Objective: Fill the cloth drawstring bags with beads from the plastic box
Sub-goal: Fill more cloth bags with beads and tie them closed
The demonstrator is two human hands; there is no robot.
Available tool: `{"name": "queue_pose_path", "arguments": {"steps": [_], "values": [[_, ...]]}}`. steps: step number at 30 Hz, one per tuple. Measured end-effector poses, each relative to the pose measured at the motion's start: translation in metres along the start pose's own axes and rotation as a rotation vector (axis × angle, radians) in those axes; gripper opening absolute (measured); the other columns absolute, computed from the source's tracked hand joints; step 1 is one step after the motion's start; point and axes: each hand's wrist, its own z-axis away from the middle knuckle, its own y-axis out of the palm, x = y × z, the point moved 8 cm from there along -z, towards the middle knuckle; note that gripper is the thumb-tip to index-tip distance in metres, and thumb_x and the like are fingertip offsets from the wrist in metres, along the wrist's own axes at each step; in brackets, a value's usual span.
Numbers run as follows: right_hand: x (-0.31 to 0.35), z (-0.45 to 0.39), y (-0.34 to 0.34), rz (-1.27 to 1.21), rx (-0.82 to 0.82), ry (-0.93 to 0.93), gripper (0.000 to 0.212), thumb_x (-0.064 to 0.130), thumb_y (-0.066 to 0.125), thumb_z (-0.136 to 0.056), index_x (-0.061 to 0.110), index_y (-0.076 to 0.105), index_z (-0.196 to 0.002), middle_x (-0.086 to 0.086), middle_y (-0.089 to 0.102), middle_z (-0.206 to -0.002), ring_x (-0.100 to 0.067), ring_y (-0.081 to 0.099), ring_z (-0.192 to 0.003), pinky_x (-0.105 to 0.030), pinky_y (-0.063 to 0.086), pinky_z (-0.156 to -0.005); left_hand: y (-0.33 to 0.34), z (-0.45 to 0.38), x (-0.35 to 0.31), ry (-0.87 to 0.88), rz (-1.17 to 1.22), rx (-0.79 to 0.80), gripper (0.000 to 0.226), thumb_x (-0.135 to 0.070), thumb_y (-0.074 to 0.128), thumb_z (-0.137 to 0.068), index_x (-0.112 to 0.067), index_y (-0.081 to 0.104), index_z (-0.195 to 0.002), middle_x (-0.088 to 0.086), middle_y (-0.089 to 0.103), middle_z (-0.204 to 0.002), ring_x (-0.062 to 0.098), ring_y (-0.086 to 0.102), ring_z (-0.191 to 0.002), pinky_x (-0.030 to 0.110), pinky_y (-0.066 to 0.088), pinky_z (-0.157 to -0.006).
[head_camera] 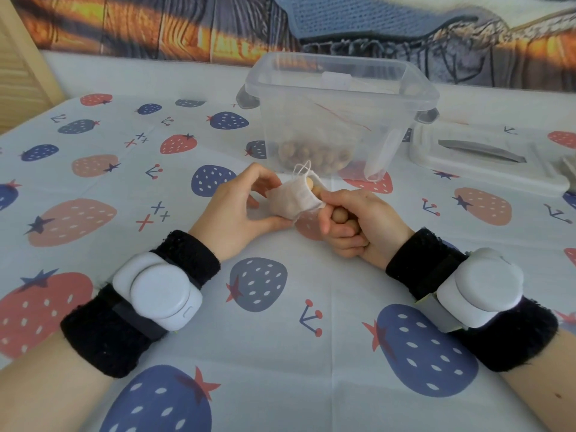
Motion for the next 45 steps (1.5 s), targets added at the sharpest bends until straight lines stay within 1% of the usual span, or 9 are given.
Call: {"name": "queue_pose_path", "arguments": {"steps": [8, 15, 20, 22, 25, 31, 35, 38, 45], "values": [[0.001, 0.0, 0.0, 0.031, 0.019, -0.035, 0.054, 0.024, 0.04, -0.095, 0.008, 0.057, -0.047, 0.002, 0.028, -0.038, -0.008, 0.017, -0.032, -0.014, 0.012, -0.042, 0.018, 0.0, 0.002, 0.041, 0.039, 0.182, 0.043, -0.023, 0.07, -0.082, -0.016, 0.051, -0.119, -0.011, 0.059, -0.119, 0.001, 0.052, -0.111, 0.01, 0.037, -0.092], [0.0, 0.001, 0.003, 0.059, 0.05, -0.023, 0.055, 0.028, 0.04, -0.095, 0.009, 0.059, -0.046, 0.003, 0.028, -0.038, -0.008, 0.017, -0.031, -0.014, 0.011, -0.042, 0.018, 0.0, 0.004, -0.003, 0.061, 0.19, 0.03, -0.022, 0.068, -0.085, -0.015, 0.055, -0.111, -0.011, 0.063, -0.108, 0.002, 0.057, -0.104, 0.017, 0.042, -0.092], [0.016, 0.002, -0.022, -0.049, -0.234, -0.24, 0.054, 0.024, 0.045, -0.095, 0.008, 0.05, -0.044, 0.002, 0.024, -0.037, -0.009, 0.018, -0.031, -0.011, 0.013, -0.042, 0.02, 0.002, 0.007, -0.049, 0.092, 0.232, 0.022, -0.028, 0.055, -0.094, -0.016, 0.054, -0.112, -0.008, 0.063, -0.106, 0.006, 0.057, -0.101, 0.023, 0.042, -0.089], [0.023, 0.007, -0.038, -0.056, -0.4, -0.339, 0.05, 0.021, 0.041, -0.099, 0.005, 0.049, -0.053, 0.005, 0.023, -0.037, -0.008, 0.017, -0.032, -0.01, 0.015, -0.04, 0.019, 0.002, 0.01, -0.092, 0.121, 0.222, 0.025, -0.036, 0.048, -0.089, -0.018, 0.054, -0.106, -0.002, 0.063, -0.101, 0.014, 0.056, -0.096, 0.03, 0.041, -0.086], [0.028, 0.011, -0.045, 0.011, -0.505, -0.429, 0.029, 0.014, 0.039, -0.1, 0.006, 0.054, -0.076, 0.008, 0.026, -0.041, -0.006, 0.02, -0.035, -0.011, 0.019, -0.036, 0.015, 0.0, 0.012, -0.151, 0.226, 0.184, 0.02, -0.032, 0.04, -0.081, -0.023, 0.054, -0.092, -0.009, 0.057, -0.087, 0.003, 0.049, -0.085, 0.02, 0.036, -0.079], [0.026, 0.007, -0.015, 0.349, -0.293, -0.484, 0.012, 0.008, 0.046, -0.096, 0.016, 0.053, -0.103, 0.003, 0.023, -0.047, -0.007, 0.021, -0.041, -0.016, 0.024, -0.041, 0.011, -0.003, 0.012, -0.185, 0.316, 0.16, 0.031, -0.023, 0.034, -0.074, -0.014, 0.056, -0.094, -0.009, 0.057, -0.087, -0.001, 0.047, -0.083, 0.008, 0.034, -0.073], [0.023, 0.005, -0.009, 0.448, -0.267, -0.452, 0.012, 0.009, 0.05, -0.095, 0.014, 0.053, -0.084, 0.007, 0.023, -0.044, -0.009, 0.02, -0.043, -0.022, 0.025, -0.046, 0.012, -0.001, 0.007, -0.152, 0.302, 0.177, 0.032, -0.021, 0.034, -0.074, -0.008, 0.056, -0.093, -0.005, 0.056, -0.083, 0.0, 0.047, -0.078, 0.015, 0.035, -0.074], [0.021, 0.004, -0.009, 0.46, -0.262, -0.448, 0.023, 0.01, 0.049, -0.095, 0.016, 0.05, -0.073, 0.002, 0.026, -0.048, -0.009, 0.021, -0.044, -0.019, 0.025, -0.045, 0.013, 0.001, 0.005, -0.144, 0.263, 0.196, 0.034, -0.022, 0.036, -0.074, -0.001, 0.053, -0.095, 0.012, 0.054, -0.086, 0.007, 0.044, -0.081, 0.025, 0.032, -0.074], [0.021, 0.002, -0.006, 0.432, -0.217, -0.488, 0.023, 0.025, 0.046, -0.087, 0.017, 0.051, -0.067, 0.014, 0.034, -0.042, -0.003, 0.025, -0.042, -0.011, 0.025, -0.046, 0.022, 0.006, -0.011, -0.026, 0.322, 0.251, 0.041, -0.036, 0.06, -0.077, -0.023, 0.057, -0.115, -0.015, 0.062, -0.107, 0.005, 0.056, -0.105, 0.016, 0.044, -0.087]]}}
